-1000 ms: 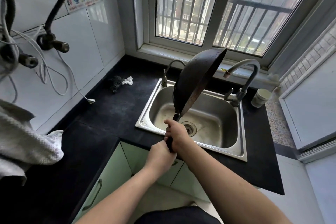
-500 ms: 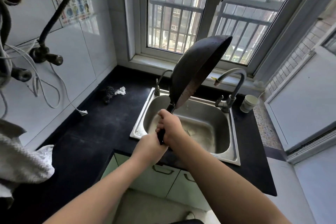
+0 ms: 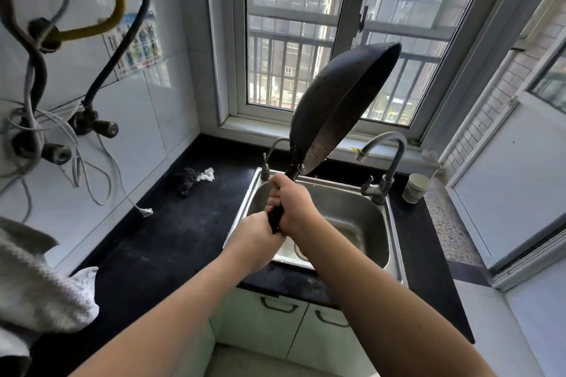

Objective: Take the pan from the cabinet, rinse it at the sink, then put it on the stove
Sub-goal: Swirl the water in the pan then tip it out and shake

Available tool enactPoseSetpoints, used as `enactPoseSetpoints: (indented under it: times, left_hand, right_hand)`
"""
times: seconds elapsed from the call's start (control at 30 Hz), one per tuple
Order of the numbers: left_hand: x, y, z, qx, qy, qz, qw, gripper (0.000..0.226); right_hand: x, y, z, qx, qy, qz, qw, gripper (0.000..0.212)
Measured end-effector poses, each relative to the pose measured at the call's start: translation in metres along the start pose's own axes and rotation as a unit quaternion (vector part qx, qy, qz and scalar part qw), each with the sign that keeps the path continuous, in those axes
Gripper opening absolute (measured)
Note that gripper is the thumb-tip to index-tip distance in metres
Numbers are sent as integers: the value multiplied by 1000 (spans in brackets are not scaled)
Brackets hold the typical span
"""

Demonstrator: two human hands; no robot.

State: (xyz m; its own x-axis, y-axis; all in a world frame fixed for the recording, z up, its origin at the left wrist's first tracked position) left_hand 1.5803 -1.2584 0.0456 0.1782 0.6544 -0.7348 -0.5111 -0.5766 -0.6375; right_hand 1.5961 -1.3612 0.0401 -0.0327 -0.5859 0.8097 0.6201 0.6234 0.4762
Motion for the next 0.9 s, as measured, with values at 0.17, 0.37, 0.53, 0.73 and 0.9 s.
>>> enactPoseSetpoints:
  times: [0.17, 0.37, 0.53, 0.73, 0.9]
  left_hand:
    - [-14, -20, 10, -21, 20, -2, 1000, 14]
    - [-27, -38, 8, -34, 29, -3, 999, 15]
    - [-36, -37, 2, -19, 25, 12, 999, 17]
    - [-30, -35, -6, -11, 37, -67, 997, 23]
    - [-28, -19, -17, 3, 13, -98, 995, 18]
  right_hand:
    - [21, 15, 12, 36, 10, -19, 999, 26]
    - [42, 30, 15, 56, 47, 2, 997, 29]
    - [48, 29, 7, 50, 45, 7, 998, 24]
    - [34, 19, -1, 43, 68, -5, 997, 30]
    - [24, 6, -13, 10, 69, -13, 998, 30]
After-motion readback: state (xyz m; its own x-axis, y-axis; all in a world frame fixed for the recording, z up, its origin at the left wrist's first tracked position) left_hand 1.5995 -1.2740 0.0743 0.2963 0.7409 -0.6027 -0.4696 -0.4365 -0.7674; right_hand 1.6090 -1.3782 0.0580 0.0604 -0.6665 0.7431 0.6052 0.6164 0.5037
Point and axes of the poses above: each hand's wrist, its own z-axis away from the middle knuckle, its own y-axis out of the palm, x = y × z, the point moved 3 cm from there along -z, towards the middle knuckle, and after that the axes turned 8 degrees about -y, right-handed, at the moved point
